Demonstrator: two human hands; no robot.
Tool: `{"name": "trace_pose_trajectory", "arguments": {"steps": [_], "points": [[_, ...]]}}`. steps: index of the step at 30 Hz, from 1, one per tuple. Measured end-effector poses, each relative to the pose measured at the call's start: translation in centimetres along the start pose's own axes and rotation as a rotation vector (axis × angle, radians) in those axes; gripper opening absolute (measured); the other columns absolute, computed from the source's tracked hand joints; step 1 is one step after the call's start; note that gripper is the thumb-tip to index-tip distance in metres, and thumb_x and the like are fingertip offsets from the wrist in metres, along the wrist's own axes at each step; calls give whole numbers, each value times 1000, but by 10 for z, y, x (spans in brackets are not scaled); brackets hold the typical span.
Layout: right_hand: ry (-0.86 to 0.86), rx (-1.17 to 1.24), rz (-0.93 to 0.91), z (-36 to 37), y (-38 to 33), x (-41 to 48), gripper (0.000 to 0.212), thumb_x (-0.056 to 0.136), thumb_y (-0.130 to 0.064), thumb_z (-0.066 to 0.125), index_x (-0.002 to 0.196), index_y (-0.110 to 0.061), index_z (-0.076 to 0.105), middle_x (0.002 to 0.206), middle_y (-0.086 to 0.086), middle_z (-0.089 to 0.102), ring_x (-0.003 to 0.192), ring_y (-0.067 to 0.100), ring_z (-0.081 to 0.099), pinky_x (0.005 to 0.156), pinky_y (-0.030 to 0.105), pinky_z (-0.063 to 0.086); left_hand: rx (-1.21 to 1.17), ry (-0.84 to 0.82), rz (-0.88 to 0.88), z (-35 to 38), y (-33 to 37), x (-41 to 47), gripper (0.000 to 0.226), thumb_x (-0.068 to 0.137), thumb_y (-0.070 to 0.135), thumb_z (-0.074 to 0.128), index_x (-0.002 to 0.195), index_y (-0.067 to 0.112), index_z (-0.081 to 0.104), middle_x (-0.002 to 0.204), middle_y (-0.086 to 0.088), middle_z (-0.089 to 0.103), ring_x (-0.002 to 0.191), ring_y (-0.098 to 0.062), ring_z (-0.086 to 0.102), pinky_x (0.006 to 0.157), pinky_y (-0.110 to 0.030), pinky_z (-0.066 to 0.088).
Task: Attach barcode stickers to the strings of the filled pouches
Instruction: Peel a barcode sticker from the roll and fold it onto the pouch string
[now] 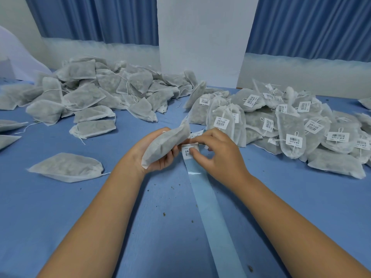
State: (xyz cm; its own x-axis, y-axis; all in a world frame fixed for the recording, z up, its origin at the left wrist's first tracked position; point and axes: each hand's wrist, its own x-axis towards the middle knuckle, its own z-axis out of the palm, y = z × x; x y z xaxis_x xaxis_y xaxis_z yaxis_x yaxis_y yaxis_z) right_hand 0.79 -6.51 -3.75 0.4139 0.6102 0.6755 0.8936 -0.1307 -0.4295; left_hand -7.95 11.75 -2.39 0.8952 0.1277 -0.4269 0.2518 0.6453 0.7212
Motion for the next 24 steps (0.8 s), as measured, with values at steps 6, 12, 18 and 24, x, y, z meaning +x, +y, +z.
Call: {"name": "trace_pose_trajectory", "arguments": {"steps": [6,12,18,24], "points": [[-62,53,152,3,3,2,13,86,-18,72,99,-17,75,89,-8,56,84,9,58,77,35,53,59,-5,-8,2,-2,-4,31,65,18,66,93,6,69,67,-2,62,50,-11,60,39,-17,46],[-100,51,165,2,5,2,15,83,-22,76,97,-17,75,92,-9,57,87,7,56,80,32,51,113,-39,21,4,-2,-5,19,65,22,62,66,11,77,67,1,68,50,-7,59,40,-15,45],[-114,29,160,1,3,1,17,86,-23,73,101,-16,75,95,-6,58,91,10,57,81,35,51,116,-27,24,6,-1,-6,21,68,21,60,64,11,77,68,1,69,49,-6,59,39,-15,45],[-73,6,20,1,1,1,19,84,-15,74,103,-16,75,103,0,53,98,14,54,82,33,50,-132,-157,17,3,0,-7,33,75,24,76,97,0,73,92,-6,74,46,-5,57,37,-13,45]]}}
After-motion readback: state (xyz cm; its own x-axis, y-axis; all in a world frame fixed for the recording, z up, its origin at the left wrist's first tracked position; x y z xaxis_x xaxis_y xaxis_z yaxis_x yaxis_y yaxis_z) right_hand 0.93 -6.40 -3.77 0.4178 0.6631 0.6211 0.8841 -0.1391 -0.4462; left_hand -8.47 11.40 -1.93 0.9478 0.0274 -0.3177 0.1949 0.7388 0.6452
